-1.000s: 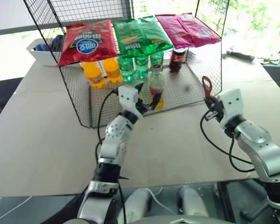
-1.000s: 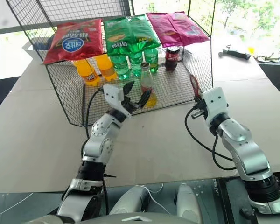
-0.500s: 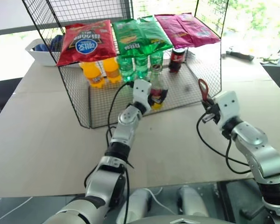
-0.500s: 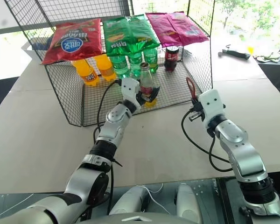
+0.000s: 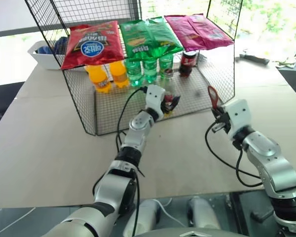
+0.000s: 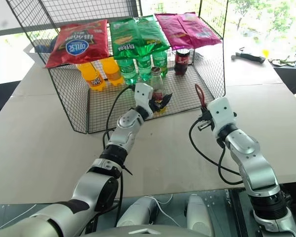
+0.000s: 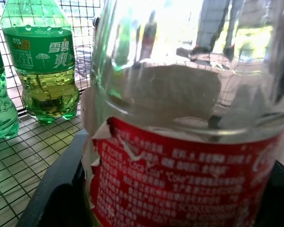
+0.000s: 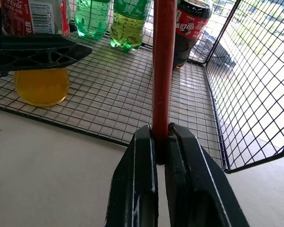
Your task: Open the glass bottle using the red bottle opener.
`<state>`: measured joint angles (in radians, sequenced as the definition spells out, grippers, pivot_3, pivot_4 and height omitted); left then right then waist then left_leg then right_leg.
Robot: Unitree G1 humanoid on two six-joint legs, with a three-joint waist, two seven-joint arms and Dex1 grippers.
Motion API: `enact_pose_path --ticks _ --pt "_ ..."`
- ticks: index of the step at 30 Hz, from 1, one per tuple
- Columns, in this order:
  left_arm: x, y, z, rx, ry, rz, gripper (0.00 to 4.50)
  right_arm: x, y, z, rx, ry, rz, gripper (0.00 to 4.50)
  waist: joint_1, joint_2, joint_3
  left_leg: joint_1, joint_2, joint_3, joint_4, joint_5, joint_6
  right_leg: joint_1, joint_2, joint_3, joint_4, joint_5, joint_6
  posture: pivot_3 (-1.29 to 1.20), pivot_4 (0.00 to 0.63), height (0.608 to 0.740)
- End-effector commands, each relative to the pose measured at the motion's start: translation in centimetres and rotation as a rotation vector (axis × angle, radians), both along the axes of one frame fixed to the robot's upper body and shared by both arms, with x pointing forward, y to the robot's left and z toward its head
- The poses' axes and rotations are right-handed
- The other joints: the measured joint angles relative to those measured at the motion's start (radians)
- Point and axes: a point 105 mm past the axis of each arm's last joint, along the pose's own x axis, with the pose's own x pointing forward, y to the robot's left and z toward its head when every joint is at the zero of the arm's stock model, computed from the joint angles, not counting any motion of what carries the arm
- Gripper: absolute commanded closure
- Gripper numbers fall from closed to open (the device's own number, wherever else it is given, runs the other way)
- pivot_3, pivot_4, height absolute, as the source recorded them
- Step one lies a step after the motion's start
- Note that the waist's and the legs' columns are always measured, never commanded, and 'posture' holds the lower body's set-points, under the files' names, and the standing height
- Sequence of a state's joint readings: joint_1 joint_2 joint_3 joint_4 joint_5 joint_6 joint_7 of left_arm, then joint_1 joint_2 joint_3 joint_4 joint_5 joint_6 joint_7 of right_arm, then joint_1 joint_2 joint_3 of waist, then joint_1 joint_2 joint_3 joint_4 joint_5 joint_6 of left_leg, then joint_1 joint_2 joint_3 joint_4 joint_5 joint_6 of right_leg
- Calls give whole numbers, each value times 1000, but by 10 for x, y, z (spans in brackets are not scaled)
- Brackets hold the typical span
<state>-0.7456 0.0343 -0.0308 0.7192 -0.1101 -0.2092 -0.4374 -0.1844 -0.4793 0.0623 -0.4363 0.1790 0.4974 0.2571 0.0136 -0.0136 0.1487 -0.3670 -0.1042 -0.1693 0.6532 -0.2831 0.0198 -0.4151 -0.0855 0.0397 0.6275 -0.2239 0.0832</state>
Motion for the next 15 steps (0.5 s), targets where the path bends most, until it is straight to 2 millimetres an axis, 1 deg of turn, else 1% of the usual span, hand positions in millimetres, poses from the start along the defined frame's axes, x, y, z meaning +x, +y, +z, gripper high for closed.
enact_pose_path --ticks 1,6,10,13,15 --pt "1 -1 8 48 -50 36 1648 -5 0 16 2 -67 5 4500 0 0 0 0 0 0 0 0 0 0 0 0 0 0 0 0 150 740" --pt "2 4 7 87 -32 87 1648 -4 1 14 1 -64 3 4500 -3 0 0 1 0 0 1 0 0 0 0 0 2 0 0 0 150 740" --pt "-3 4 23 47 -22 53 1648 -4 1 13 -2 -61 6 4500 -7 0 0 1 0 1 1 0 0 0 0 1 3 0 0 0 150 740" --pt "-4 7 31 53 -24 51 1648 -5 1 12 -5 -59 8 4500 -6 0 0 1 0 1 1 0 0 0 0 1 3 0 0 0 150 740" --pt "-7 7 39 45 -43 9 1648 -4 1 12 -5 -59 10 4500 -5 0 0 1 0 0 1 0 0 0 0 1 3 0 0 0 150 740"
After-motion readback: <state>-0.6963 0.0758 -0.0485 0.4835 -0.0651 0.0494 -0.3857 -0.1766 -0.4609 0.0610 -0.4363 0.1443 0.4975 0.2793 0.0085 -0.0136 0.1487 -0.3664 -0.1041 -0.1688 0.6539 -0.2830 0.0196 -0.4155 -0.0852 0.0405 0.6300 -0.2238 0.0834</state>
